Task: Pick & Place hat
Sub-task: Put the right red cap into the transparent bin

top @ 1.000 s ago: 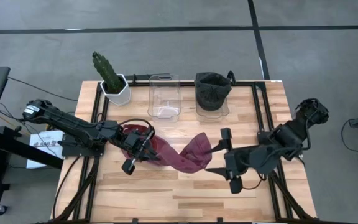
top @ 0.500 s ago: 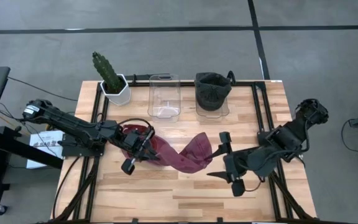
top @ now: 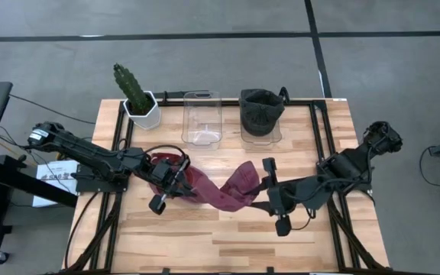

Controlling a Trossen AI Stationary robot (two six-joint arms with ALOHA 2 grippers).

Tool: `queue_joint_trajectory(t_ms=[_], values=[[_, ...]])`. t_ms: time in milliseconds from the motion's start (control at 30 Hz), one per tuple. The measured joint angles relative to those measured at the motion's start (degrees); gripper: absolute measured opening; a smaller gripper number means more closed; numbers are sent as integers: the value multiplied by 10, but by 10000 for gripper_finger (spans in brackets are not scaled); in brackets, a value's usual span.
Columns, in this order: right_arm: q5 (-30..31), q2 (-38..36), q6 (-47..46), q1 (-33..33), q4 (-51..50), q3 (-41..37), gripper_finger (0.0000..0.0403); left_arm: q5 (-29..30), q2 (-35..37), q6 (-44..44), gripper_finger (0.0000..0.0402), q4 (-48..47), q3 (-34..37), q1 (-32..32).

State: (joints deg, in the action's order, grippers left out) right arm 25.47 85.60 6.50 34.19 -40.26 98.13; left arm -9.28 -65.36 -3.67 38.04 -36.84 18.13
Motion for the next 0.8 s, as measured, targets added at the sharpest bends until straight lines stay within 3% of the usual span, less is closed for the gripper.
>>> queue_joint_trajectory(t_ms=[100,167,367,600,800], values=[[-3,0,0,-8,-10,0,32,6,0,2,26,0,0,0],[-4,0,4,-14,-13,0,12,19,0,4,39,0,0,0],[0,0,14,-42,-6,0,4,24,0,19,91,-41,0,-5],[-6,-1,40,-134,-6,0,2,82,1,19,99,-149,0,-24],[-107,-1,67,-243,-7,0,1,94,2,18,97,-200,1,-32]])
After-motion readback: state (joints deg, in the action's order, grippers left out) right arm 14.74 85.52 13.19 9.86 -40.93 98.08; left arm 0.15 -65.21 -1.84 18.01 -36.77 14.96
